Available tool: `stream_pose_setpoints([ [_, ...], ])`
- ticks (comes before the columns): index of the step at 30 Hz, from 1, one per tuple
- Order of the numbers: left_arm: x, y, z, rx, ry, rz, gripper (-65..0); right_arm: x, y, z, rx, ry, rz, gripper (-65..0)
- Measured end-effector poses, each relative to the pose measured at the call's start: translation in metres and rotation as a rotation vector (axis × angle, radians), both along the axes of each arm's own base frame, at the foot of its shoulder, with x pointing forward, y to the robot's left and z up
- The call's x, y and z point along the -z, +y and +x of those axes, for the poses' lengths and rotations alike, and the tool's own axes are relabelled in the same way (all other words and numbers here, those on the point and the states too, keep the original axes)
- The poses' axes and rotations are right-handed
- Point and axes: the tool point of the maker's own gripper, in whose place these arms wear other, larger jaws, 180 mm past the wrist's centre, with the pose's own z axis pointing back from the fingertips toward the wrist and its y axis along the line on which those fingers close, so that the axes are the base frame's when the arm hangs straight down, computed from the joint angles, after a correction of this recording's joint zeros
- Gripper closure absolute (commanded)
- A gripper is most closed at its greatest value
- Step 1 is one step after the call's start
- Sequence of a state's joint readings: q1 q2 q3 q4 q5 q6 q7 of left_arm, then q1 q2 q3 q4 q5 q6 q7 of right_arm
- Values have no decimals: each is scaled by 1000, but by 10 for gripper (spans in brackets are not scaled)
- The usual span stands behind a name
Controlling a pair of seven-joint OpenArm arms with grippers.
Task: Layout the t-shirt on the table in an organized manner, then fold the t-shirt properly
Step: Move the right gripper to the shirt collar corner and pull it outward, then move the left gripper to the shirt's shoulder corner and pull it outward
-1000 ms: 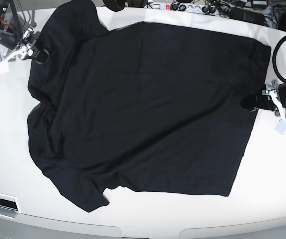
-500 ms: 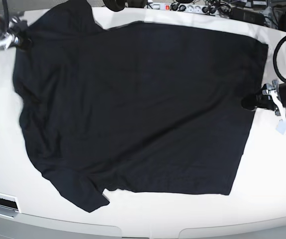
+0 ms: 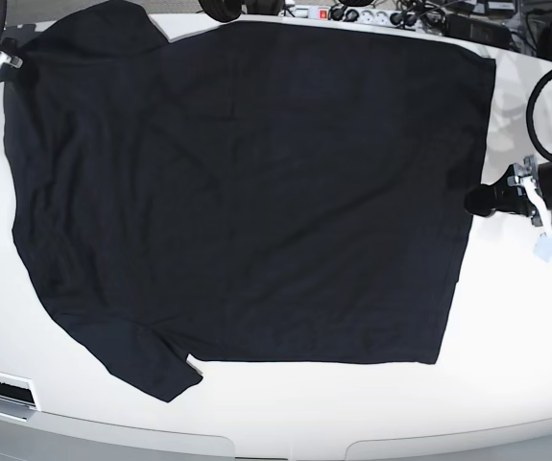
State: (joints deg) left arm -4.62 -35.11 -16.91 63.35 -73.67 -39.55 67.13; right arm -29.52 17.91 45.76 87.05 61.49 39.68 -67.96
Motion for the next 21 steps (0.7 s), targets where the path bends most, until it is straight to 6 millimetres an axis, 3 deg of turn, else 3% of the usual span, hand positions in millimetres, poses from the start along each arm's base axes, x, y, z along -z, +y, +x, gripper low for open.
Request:
stream_pose_setpoints([
  [2, 2, 1, -2, 6, 10, 11, 0, 0, 0, -1, 0, 2, 0, -350],
  [8, 20, 11, -27, -13, 74, 42, 0, 0, 0, -1, -1, 4, 0, -349],
  [14, 17, 55, -45, -162, 76, 65, 0, 7, -2, -11, -23, 63, -27, -349],
  [21, 38, 66, -91, -202, 187, 84, 0, 21, -14, -21, 20, 111, -69, -349],
])
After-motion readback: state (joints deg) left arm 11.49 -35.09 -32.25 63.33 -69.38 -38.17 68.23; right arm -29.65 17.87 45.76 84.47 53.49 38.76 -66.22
